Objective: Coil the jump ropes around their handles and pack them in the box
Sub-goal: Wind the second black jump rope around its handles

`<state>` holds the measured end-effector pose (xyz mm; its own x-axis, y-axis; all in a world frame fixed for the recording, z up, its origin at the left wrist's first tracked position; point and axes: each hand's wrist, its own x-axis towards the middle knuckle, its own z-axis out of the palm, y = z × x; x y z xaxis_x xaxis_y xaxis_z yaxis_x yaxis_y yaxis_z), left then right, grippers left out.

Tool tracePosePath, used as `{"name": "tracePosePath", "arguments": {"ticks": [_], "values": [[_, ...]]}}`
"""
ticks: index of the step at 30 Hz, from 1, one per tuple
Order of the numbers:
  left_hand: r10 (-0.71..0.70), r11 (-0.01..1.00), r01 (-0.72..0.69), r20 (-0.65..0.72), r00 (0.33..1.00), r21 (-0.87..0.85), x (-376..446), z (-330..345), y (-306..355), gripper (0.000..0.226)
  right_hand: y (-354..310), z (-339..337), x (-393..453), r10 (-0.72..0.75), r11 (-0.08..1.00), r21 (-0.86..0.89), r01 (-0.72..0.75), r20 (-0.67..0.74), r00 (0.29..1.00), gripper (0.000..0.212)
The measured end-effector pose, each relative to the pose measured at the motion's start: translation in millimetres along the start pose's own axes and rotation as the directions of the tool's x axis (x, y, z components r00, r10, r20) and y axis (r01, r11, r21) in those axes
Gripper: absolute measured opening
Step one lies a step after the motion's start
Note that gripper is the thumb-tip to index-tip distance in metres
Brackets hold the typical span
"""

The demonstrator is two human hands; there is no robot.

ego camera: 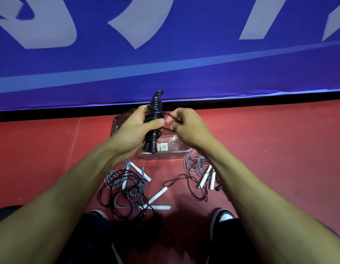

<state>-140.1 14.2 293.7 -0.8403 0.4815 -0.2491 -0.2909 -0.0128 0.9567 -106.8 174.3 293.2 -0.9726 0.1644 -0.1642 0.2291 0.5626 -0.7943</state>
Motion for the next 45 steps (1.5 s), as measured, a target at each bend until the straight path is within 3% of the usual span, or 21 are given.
{"name": "tracePosePath", "arguments": {"ticks": [4,8,11,14,17,19,23,26,31,36,39,45], "values": [[0.042,0.994,-0.032,-0.089,0.995,0.102,3.3,-3.3,-6.8,0.056,4.4,5.2,-3.8,-0.061,0.995,0.081,0.057,0.047,0.997,0.018],[0.077,0.981,-0.052,-0.130,0.988,0.187,4.3,5.0,-15.8,0.051,13.3,6.2,-8.5,-0.094,0.991,0.100,0.086,0.073,0.993,0.021],[0.092,0.974,-0.064,-0.121,0.988,0.216,5.4,16.5,-22.7,0.045,22.2,4.3,-11.9,-0.055,0.990,0.137,0.044,0.080,0.995,0.009],[0.106,0.938,-0.067,-0.097,0.990,0.341,4.9,23.4,-33.1,0.037,32.2,-1.2,-20.7,-0.016,0.972,0.235,-0.023,0.163,0.987,0.009],[0.033,0.919,-0.025,-0.014,0.999,0.393,1.7,27.6,-41.3,0.033,41.0,-12.7,-32.7,0.038,0.909,0.391,-0.148,0.276,0.960,0.023],[-0.053,0.948,0.041,0.029,0.998,0.317,0.2,33.5,-48.1,0.029,49.6,-17.7,-39.1,0.060,0.886,0.428,-0.180,0.279,0.958,0.021],[-0.166,0.975,0.158,0.040,0.985,0.158,-0.4,44.1,-70.1,0.024,73.6,-9.4,-45.1,0.143,0.879,0.423,-0.219,0.205,0.968,0.015],[-0.190,0.939,0.169,0.044,0.981,0.299,-9.3,42.4,-92.4,0.027,94.9,2.0,-49.7,0.190,0.904,0.341,-0.256,0.215,0.958,0.010],[-0.284,0.845,0.262,-0.024,0.959,0.465,-24.0,28.7,-161.8,0.043,144.9,45.7,-66.0,0.297,0.942,0.074,-0.326,0.264,0.918,0.026],[-0.343,0.813,0.353,-0.111,0.933,0.462,-37.0,31.7,-214.9,0.035,187.6,90.7,-76.5,0.412,0.900,0.034,-0.436,0.266,0.871,0.028],[-0.375,0.794,0.410,-0.169,0.911,0.448,-40.3,31.7,-249.2,0.038,210.8,119.3,-86.7,0.474,0.865,0.049,-0.499,0.244,0.846,0.017],[-0.467,0.702,0.504,-0.208,0.859,0.503,-67.7,32.0,-321.6,0.037,261.4,165.3,-120.3,0.522,0.834,0.009,-0.552,0.312,0.794,0.023]]}}
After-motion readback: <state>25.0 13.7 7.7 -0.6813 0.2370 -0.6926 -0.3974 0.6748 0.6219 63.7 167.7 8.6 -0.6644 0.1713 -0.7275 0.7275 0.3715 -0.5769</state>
